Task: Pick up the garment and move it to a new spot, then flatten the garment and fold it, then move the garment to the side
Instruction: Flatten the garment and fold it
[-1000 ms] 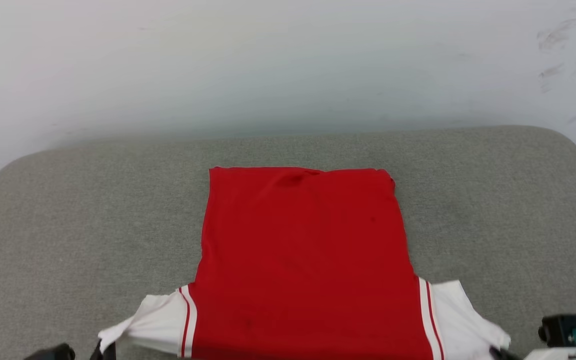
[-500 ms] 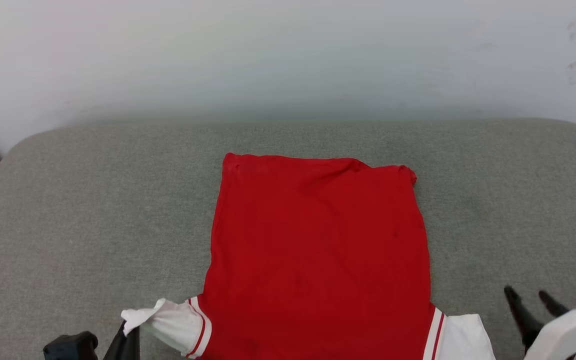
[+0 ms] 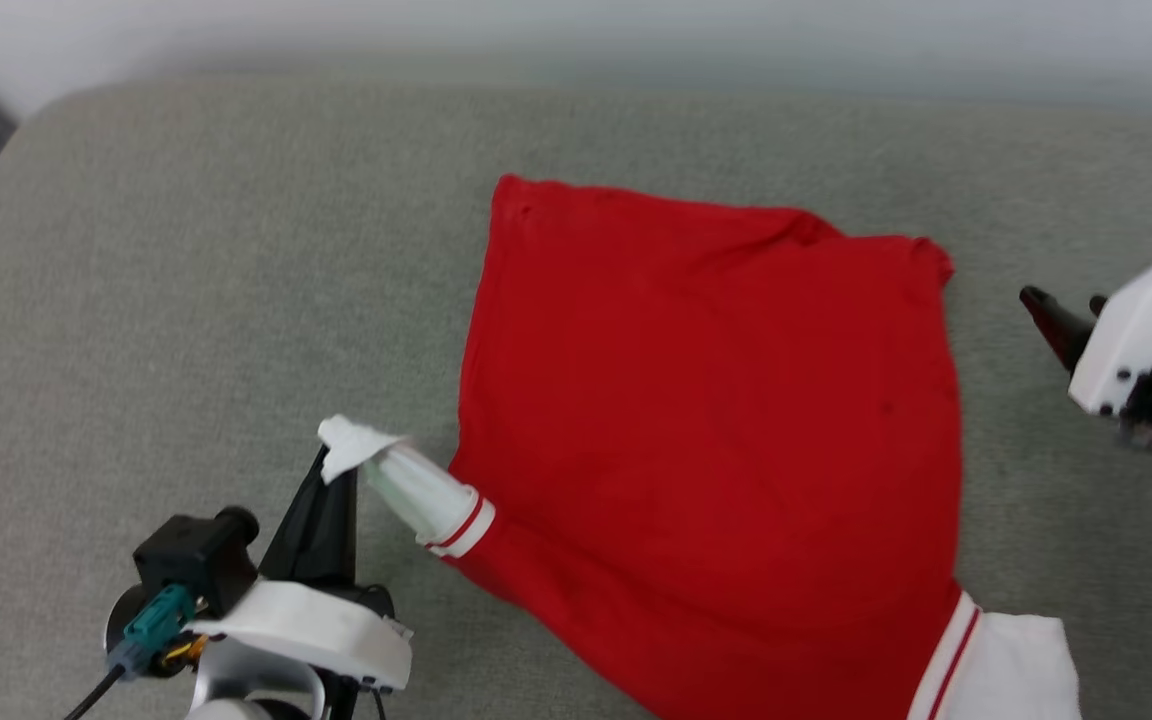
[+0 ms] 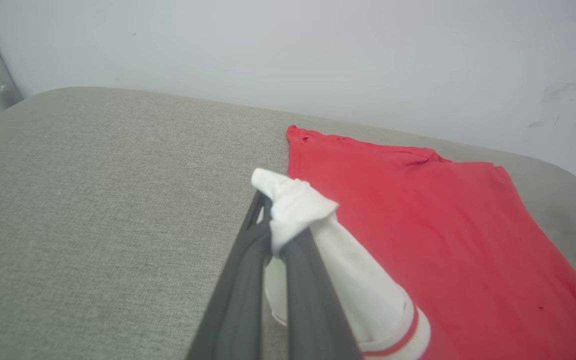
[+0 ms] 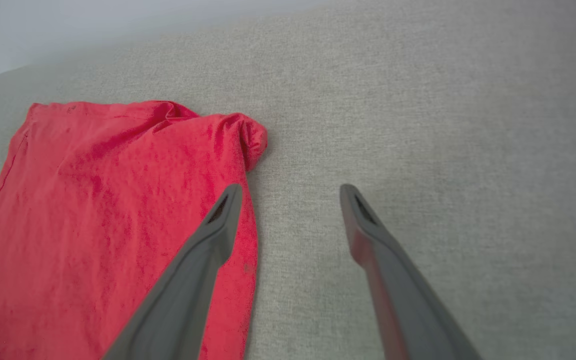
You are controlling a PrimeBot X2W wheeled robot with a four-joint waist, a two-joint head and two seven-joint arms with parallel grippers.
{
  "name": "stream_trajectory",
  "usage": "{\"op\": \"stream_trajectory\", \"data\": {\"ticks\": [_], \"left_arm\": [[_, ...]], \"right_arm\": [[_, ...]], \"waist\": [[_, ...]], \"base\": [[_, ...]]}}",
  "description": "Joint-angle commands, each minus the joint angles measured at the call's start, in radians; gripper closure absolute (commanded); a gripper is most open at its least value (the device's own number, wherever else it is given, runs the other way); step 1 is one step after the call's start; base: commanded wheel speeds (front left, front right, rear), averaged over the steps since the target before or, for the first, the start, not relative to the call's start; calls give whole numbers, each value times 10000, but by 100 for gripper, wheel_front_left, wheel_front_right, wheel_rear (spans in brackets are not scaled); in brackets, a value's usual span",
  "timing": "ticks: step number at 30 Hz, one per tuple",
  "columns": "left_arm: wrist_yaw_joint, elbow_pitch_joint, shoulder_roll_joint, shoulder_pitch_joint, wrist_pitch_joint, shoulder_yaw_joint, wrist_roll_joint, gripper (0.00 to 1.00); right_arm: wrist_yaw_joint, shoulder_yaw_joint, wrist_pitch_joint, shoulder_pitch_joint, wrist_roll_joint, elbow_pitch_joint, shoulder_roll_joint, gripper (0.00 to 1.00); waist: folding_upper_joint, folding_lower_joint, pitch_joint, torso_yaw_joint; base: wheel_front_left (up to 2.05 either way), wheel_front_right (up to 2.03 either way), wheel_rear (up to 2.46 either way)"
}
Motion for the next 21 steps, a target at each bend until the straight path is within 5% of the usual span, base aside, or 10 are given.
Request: {"op": "stream_trajectory", "data": {"ticks": [1, 10, 17, 18, 19, 20, 21], "left_arm": [[-58, -4, -31, -175, -74, -10, 50, 100], [-512, 402, -426, -1301, -506, -409, 175, 100], [-636, 895, -569, -1546, -650, -594, 188, 100], [-626, 951, -561, -1517, -646, -628, 209, 100], [-638, 979, -573, -1476, -627, -660, 181, 100], [-646, 1015, -574, -1432, -612, -684, 153, 100], [-631, 1050, -554, -1388, -584, -690, 149, 100]], "right_arm": [[-7, 47, 82, -201, -2, 109, -32, 0], [-7, 511, 1172, -2617, -336, 1930, -438, 0], [-10, 635, 1269, -2492, -361, 3587, -508, 0], [-10, 640, 1319, -2395, -347, 3818, -507, 54], [-12, 691, 1303, -2330, -371, 3955, -514, 89], [-10, 735, 1252, -2305, -357, 4049, -524, 100], [-10, 783, 1174, -2335, -290, 4071, -523, 100]], "waist": [[0, -2, 682, 519], [0, -2, 1873, 1162], [0, -2, 1995, 1404], [0, -2, 1936, 1408], [0, -2, 1877, 1409], [0, -2, 1801, 1406], [0, -2, 1724, 1388]], "base": [[0, 0, 0], [0, 0, 0], [0, 0, 0], [0, 0, 0], [0, 0, 0], [0, 0, 0], [0, 0, 0]]}}
